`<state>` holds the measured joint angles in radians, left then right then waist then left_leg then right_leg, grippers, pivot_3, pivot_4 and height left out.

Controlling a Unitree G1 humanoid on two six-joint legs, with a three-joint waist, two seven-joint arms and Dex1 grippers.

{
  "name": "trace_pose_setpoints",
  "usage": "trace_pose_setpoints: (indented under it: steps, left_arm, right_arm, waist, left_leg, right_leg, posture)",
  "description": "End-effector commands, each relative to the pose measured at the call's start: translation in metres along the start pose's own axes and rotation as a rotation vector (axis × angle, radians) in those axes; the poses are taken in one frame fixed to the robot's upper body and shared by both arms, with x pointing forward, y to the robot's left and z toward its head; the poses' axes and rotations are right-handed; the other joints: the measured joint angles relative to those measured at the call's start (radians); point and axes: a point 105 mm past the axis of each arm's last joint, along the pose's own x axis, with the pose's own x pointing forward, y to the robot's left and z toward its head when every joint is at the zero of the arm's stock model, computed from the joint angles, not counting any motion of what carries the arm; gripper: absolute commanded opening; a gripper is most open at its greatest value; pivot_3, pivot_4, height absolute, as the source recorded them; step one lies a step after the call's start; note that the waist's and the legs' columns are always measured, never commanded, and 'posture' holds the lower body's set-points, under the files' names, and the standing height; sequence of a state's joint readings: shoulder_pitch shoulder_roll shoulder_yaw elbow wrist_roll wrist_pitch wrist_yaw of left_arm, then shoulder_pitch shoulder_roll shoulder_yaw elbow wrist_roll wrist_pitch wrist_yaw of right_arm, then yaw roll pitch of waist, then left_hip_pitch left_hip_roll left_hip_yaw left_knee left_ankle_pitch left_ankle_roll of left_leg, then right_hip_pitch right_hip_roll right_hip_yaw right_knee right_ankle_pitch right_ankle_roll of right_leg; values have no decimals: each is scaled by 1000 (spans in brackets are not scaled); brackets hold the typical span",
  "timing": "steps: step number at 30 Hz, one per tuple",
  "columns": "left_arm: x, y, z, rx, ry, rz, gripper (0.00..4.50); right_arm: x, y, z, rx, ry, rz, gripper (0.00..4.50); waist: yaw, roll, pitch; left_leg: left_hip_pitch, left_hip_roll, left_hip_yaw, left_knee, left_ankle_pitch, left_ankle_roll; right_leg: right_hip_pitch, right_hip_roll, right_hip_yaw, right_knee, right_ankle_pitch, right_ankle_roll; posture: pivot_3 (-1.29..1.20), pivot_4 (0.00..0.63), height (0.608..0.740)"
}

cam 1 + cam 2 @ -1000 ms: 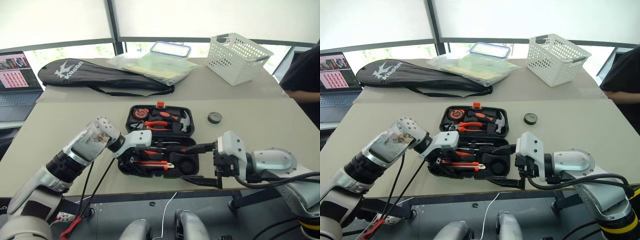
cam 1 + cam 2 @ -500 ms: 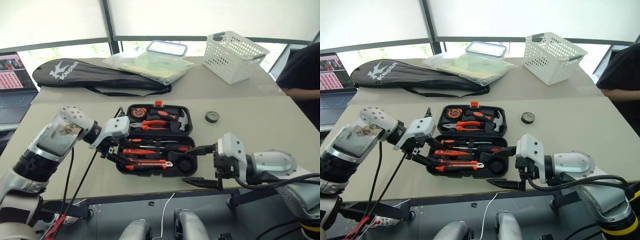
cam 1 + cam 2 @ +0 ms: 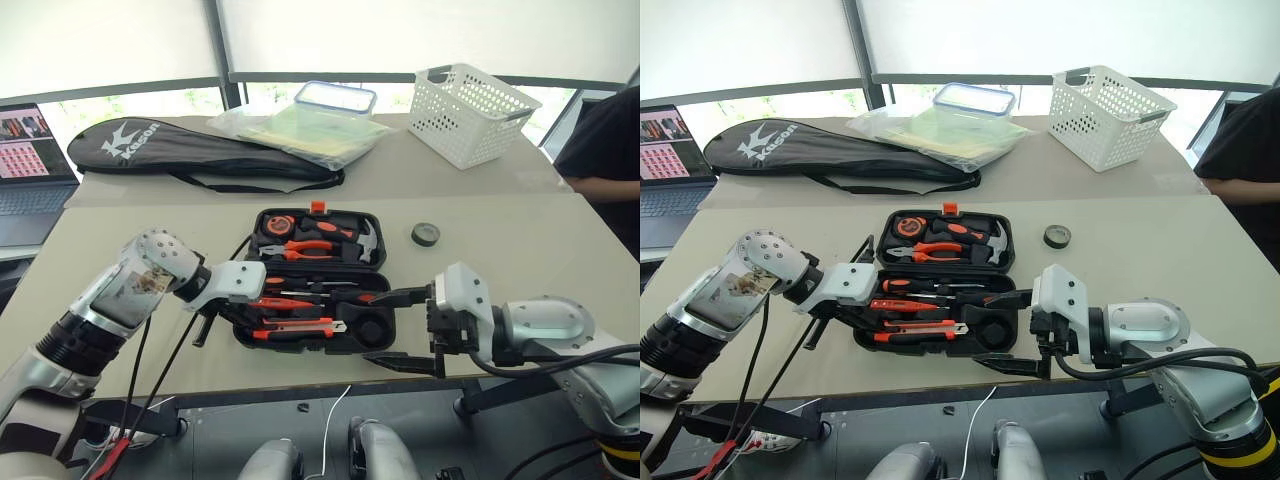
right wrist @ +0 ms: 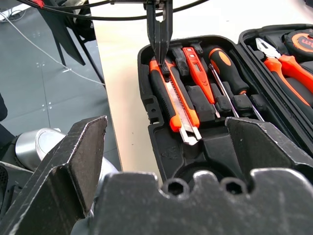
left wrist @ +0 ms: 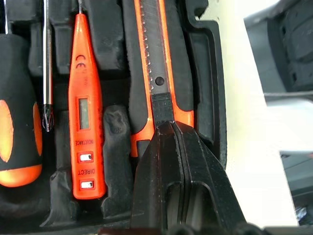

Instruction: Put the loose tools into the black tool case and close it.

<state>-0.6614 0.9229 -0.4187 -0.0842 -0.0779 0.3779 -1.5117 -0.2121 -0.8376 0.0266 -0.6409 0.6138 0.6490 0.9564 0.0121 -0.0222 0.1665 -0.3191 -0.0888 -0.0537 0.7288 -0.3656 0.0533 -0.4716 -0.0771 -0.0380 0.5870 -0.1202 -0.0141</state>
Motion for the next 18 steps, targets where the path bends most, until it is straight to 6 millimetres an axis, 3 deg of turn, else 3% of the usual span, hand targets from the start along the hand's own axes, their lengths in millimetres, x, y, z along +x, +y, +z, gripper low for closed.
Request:
trace_pose_setpoints:
  steps: [1, 7, 11, 14, 18]
  left_arm:
    - [14, -2, -11, -6, 46, -6, 40]
    - [-10, 11, 10, -3, -43, 13, 40]
    - [-25, 18, 35, 9, -153, -11, 40]
    - [-17, 27, 39, 45, -141, 3, 40]
    - [10, 26, 41, 117, -104, -53, 40]
  right_arm:
    - [0, 4, 8, -27, -24, 9, 4500]
    - [-1, 5, 9, -21, -28, 7, 4500]
    - [-2, 4, 8, -19, -28, 5, 4500]
    - [-1, 5, 8, -17, -28, 6, 4500]
    - [-1, 5, 8, -17, -29, 6, 4500]
  waist:
    - [2, 0, 0]
    - [7, 0, 0]
    - [4, 0, 0]
    - [2, 0, 0]
    - [-1, 0, 0]
  left_leg:
    - [0, 0, 0, 0, 0, 0]
    - [0, -1, 0, 0, 0, 1]
    - [-1, 0, 0, 0, 0, 1]
    - [-2, -1, 0, 1, 0, 1]
    - [-1, -1, 1, 1, 0, 1]
  right_leg:
    - [0, 0, 0, 0, 0, 0]
    - [2, 1, -1, 0, 0, 1]
    - [0, 1, -1, 1, 0, 0]
    - [0, 1, -2, 0, 0, 0]
    - [0, 0, -1, -1, 0, 1]
  posture:
    - [0, 150, 740]
    - [0, 150, 740]
    - [0, 150, 740]
    - [0, 150, 740]
    - [0, 150, 740]
